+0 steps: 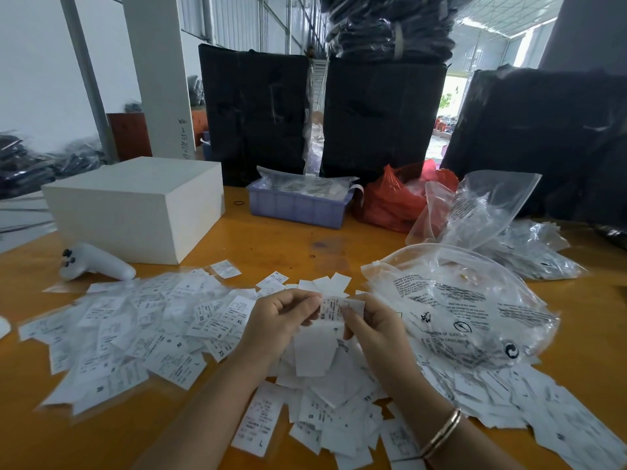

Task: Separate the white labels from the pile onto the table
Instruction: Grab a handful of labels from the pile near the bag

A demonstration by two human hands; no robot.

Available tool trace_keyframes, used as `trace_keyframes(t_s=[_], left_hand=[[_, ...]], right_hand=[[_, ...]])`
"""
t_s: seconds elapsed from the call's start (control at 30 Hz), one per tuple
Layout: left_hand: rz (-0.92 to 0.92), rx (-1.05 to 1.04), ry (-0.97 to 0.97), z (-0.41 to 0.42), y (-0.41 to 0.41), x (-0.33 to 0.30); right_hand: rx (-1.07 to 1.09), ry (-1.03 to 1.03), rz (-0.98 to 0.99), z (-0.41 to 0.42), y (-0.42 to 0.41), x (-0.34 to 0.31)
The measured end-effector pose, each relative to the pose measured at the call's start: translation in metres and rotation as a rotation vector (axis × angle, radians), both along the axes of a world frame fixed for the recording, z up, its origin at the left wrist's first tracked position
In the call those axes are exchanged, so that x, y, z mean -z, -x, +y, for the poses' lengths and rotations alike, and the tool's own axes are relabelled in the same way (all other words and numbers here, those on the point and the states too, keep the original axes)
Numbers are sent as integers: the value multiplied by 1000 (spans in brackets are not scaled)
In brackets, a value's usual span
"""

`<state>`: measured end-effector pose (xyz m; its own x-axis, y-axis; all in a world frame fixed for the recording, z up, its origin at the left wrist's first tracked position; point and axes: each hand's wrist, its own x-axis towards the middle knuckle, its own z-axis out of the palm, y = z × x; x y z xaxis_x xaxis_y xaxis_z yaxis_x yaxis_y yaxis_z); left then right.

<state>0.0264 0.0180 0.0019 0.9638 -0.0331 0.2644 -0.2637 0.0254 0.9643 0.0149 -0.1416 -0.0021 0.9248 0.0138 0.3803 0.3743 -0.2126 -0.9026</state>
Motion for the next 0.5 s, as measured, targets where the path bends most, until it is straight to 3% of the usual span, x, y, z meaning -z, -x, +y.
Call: trace_keyframes(t_s=[0.17, 0.5], left_hand=[[8, -20, 34, 1, -2, 0], [20, -35, 79, 0, -2, 2]], right_hand=[[1, -239, -48, -2, 2, -2], [71, -111, -76, 4, 4, -1]])
